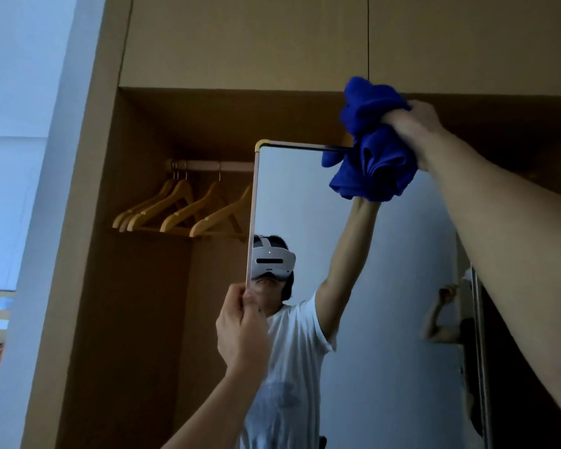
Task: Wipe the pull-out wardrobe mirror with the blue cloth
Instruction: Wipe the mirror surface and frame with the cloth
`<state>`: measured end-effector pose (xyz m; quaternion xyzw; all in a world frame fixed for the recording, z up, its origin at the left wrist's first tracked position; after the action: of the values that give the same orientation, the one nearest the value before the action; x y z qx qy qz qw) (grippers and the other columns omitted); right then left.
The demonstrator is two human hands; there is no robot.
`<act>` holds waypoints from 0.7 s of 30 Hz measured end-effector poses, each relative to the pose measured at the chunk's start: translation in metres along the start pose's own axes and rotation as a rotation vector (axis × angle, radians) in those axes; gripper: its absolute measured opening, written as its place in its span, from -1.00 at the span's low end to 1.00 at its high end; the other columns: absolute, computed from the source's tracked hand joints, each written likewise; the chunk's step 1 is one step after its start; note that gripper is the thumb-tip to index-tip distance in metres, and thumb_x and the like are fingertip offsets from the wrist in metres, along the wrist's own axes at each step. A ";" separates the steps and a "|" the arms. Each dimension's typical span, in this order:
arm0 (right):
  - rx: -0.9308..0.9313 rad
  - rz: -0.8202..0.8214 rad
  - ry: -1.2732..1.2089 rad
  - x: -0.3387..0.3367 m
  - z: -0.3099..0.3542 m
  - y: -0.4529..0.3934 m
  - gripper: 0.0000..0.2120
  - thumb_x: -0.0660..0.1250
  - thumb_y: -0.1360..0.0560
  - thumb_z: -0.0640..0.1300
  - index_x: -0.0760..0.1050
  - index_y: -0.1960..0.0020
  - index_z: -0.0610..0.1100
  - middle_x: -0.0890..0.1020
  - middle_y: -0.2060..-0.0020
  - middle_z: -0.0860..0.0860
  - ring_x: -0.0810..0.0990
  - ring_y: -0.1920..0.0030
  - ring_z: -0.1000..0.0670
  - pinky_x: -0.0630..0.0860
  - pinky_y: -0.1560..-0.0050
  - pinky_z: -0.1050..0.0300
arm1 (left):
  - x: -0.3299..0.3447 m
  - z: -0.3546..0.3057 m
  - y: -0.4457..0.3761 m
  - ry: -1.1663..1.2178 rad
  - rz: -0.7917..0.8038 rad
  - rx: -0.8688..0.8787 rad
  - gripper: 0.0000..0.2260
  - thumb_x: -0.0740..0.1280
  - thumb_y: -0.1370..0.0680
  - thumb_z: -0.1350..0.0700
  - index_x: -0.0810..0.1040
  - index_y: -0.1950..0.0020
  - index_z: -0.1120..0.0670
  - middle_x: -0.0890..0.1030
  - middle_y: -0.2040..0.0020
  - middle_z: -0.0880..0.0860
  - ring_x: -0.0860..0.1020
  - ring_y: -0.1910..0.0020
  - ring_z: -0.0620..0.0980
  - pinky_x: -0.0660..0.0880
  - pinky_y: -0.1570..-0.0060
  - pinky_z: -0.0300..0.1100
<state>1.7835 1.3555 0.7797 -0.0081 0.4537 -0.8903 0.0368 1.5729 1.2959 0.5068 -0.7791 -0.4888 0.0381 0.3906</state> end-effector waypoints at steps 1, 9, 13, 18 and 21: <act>0.013 0.030 0.172 0.000 0.000 -0.001 -0.76 0.34 -0.41 -0.06 0.52 -0.06 -0.08 0.59 -0.02 -0.10 0.57 -0.05 -0.11 0.50 -0.03 0.01 | 0.000 0.000 0.000 -0.016 -0.007 0.006 -0.73 0.15 -0.57 0.17 0.38 0.34 0.01 0.47 0.45 -0.12 0.41 0.41 -0.14 0.33 0.29 -0.09; 0.147 0.320 0.536 -0.016 0.007 0.008 -0.58 0.28 -0.48 0.13 0.44 -0.24 -0.08 0.61 -0.03 -0.08 0.58 0.00 -0.12 0.50 0.00 -0.05 | 0.009 -0.029 -0.023 0.038 0.004 -0.023 -0.57 0.09 -0.51 -0.20 0.41 0.33 0.11 0.49 0.37 0.06 0.46 0.32 0.05 0.40 0.23 -0.02; 0.148 0.201 0.340 -0.010 0.003 0.000 -0.70 0.27 -0.51 -0.02 0.45 -0.17 -0.14 0.59 0.11 -0.05 0.57 0.16 -0.06 0.47 0.18 0.06 | 0.022 -0.036 -0.034 -0.026 -0.004 -0.052 -0.60 0.01 -0.61 -0.11 0.39 0.29 0.08 0.52 0.29 0.07 0.48 0.28 0.07 0.34 0.26 -0.09; 0.216 0.008 0.035 0.012 0.006 -0.018 -0.77 0.30 -0.46 -0.20 0.47 -0.12 -0.22 0.57 0.20 -0.07 0.54 0.34 -0.01 0.43 0.42 0.16 | 0.025 -0.034 -0.028 -0.226 -0.105 0.048 -0.62 -0.07 -0.63 -0.09 0.34 0.29 0.00 0.47 0.33 -0.06 0.42 0.32 -0.13 0.21 0.40 -0.18; 0.185 0.024 -0.020 0.043 0.016 -0.021 -0.56 0.31 -0.45 -0.21 0.40 -0.31 -0.25 0.61 0.04 -0.11 0.58 0.28 -0.02 0.47 0.40 0.16 | 0.026 -0.033 -0.029 -0.253 -0.117 0.068 -0.61 -0.07 -0.64 -0.07 0.35 0.29 0.02 0.46 0.35 -0.06 0.41 0.36 -0.15 0.20 0.41 -0.20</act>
<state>1.7398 1.3518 0.8056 -0.0081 0.3691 -0.9279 0.0526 1.5798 1.3044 0.5565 -0.7246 -0.5771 0.1300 0.3536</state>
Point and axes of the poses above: each hand's wrist, its own y-axis away from the middle knuckle, its own x-axis out of the palm, z = x × y, the point moved 1 cm from there along -y, towards the middle knuckle
